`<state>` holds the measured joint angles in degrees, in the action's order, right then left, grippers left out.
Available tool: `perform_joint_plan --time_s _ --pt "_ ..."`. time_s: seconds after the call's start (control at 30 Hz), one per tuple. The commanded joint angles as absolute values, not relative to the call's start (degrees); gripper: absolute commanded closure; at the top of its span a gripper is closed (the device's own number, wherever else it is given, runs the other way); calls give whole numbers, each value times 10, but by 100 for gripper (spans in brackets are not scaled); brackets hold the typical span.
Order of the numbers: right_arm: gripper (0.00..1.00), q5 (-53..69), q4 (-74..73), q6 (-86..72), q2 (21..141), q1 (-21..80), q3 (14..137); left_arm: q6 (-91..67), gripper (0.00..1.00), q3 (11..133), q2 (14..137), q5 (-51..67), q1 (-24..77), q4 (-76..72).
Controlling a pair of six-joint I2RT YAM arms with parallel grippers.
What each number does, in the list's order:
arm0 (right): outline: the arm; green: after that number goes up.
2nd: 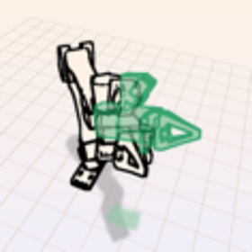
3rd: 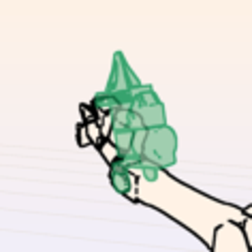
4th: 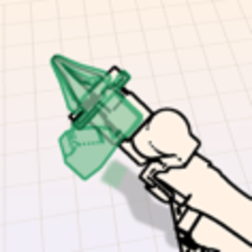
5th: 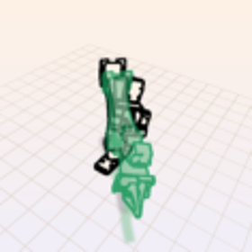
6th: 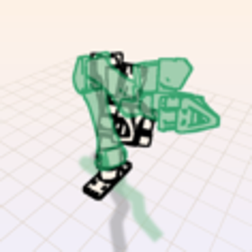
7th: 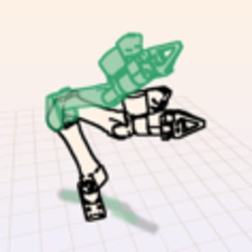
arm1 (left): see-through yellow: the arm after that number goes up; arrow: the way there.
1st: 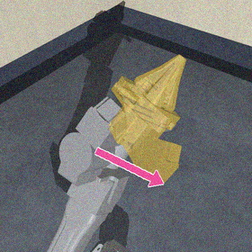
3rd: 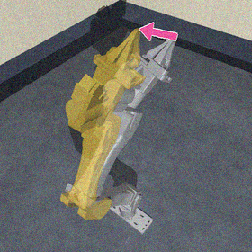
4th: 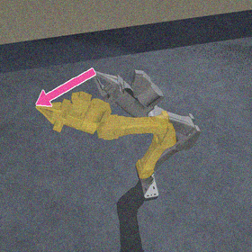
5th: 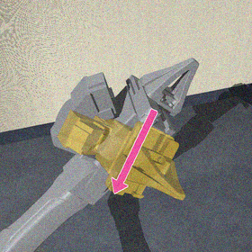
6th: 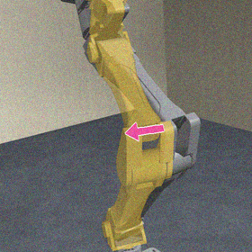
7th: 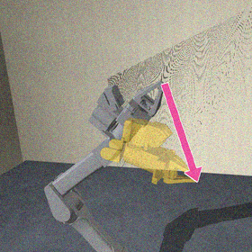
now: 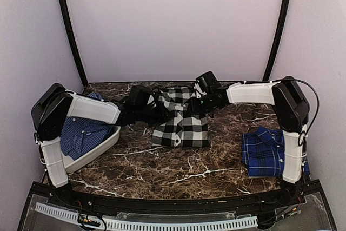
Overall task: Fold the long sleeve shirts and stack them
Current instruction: Fold the rectangle-folded shirt at the center of the board, then smooth out the 2/3-rectangle-folded shirt at the center of the board.
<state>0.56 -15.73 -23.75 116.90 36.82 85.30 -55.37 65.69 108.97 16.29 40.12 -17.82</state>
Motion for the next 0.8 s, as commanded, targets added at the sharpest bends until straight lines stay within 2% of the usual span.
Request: perform_joint_plan --time_s 0.0,0.23,0.4,0.77 --pt "53 -8 -184 -227 1210 349 911 -535 88 661 1111 176 411 -146" --pt "45 -4 -210 -219 1224 346 955 -545 87 640 1125 152 419 -138" --pt "38 -24 -236 -204 1195 347 973 -524 83 684 1127 132 418 -119" --pt "37 -32 -229 -220 1094 359 894 -497 83 757 1185 87 346 -65"
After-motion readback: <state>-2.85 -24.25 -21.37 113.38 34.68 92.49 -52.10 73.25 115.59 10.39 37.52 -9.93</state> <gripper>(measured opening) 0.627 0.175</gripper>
